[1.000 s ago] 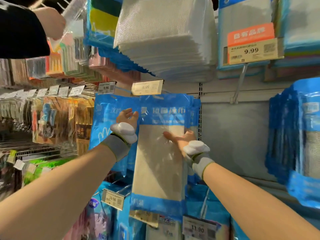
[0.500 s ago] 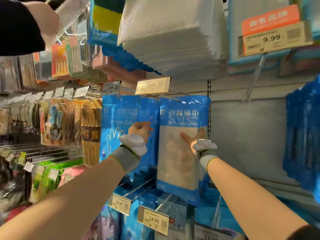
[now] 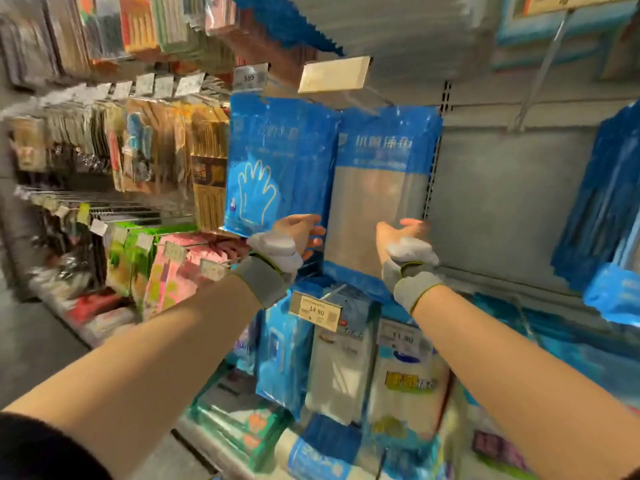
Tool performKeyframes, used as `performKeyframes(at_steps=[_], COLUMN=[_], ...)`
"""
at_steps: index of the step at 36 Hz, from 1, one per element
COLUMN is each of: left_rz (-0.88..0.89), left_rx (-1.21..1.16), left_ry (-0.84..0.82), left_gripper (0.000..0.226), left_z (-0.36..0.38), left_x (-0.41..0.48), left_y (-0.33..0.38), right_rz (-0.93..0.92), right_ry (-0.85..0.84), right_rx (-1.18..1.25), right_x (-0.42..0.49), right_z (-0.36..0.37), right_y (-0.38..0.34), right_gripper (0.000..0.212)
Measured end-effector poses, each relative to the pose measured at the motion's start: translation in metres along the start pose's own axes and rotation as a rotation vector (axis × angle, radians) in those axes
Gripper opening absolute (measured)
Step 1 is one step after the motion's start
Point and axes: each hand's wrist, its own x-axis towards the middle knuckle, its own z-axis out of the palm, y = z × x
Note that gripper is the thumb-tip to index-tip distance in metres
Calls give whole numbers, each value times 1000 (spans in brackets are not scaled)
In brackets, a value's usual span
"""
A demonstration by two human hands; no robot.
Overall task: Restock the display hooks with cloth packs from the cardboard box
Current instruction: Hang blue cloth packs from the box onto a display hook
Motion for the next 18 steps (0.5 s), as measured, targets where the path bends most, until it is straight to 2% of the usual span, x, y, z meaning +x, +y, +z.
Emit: performKeyframes(at_steps=[3,6,9,12,14,18], left_rz=[-67,-152,-249,-295,-387,-563], left_rx=[21,2,8,21,69,166], left_ry=[22,7,9,78,134,179], left_gripper=[23,20,20,20,21,24], left_z=[-21,-40,-66,-94,-121,-159], left_x=[-35,-59,-81,-104,-124,-146], left_y=[-40,-72,-116,-166,-208,-267], right_rz=[22,-28,-19,77,155,312], right_ry=[-68,-184,-310,-469,-622,-761], right_rx=[59,189,180,146,61,-55], right_x=[-40,-71,-103,-133,-165,-200], right_z=[12,23,37,47,58,73], right_y=[25,44,74,114,154,220], right_gripper=[36,31,28,21,20,21])
